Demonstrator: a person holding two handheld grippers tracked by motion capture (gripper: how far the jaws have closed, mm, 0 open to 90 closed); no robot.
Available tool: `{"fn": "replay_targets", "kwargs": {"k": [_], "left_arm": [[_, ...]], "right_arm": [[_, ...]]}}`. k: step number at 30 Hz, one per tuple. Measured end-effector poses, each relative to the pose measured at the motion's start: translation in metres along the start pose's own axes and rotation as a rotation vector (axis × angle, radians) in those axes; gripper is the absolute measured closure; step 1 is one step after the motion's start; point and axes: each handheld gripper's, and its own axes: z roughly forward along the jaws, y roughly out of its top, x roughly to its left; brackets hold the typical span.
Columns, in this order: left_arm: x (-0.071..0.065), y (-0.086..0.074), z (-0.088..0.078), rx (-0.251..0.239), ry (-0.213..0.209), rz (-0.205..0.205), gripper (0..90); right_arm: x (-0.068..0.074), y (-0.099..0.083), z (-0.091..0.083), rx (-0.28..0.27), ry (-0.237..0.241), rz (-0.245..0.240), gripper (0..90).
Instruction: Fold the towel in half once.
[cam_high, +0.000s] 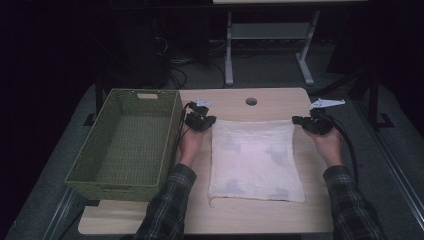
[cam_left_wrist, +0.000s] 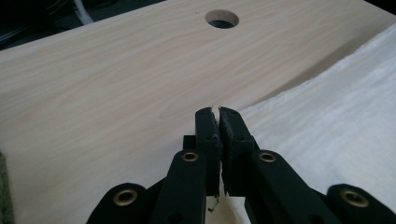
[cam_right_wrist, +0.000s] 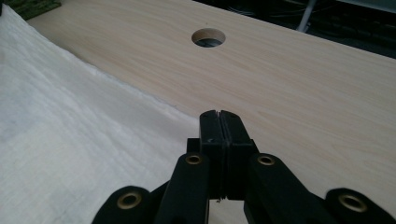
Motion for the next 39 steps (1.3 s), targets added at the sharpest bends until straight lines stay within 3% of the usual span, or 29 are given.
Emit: {"fn": "replay_targets", "kwargs": {"k": [14, 20, 27, 35, 36, 39], "left_arm": [[-0.018, -0.014, -0.036, -0.038, -0.061, -0.006, 87.0], [-0.031, -0.024, -0.047, -0.044, -0.054, 0.043, 87.0], [-0.039, -0.036, -0.057, -0.063, -0.070, 0.063, 87.0], [-0.046, -0.052, -0.062, -0.031, -0.120, 0.066, 86.9], [-0.046, -0.053, -0.063, -0.023, -0.120, 0.084, 86.9], [-0.050, -0.057, -0.066, -0.026, -0.147, 0.072, 86.9]], "right_arm": [[0.021, -0.028, -0.028, -0.033, 0.028, -0.006, 88.9], [0.029, -0.042, -0.036, -0.049, 0.035, -0.001, 89.0], [0.039, -0.050, -0.045, -0.024, 0.041, -0.018, 89.0], [0.051, -0.062, -0.054, -0.006, 0.052, -0.027, 88.9], [0.052, -0.063, -0.055, -0.006, 0.056, -0.028, 88.9], [0.056, -0.068, -0.060, -0.004, 0.064, -0.024, 88.9]]}}
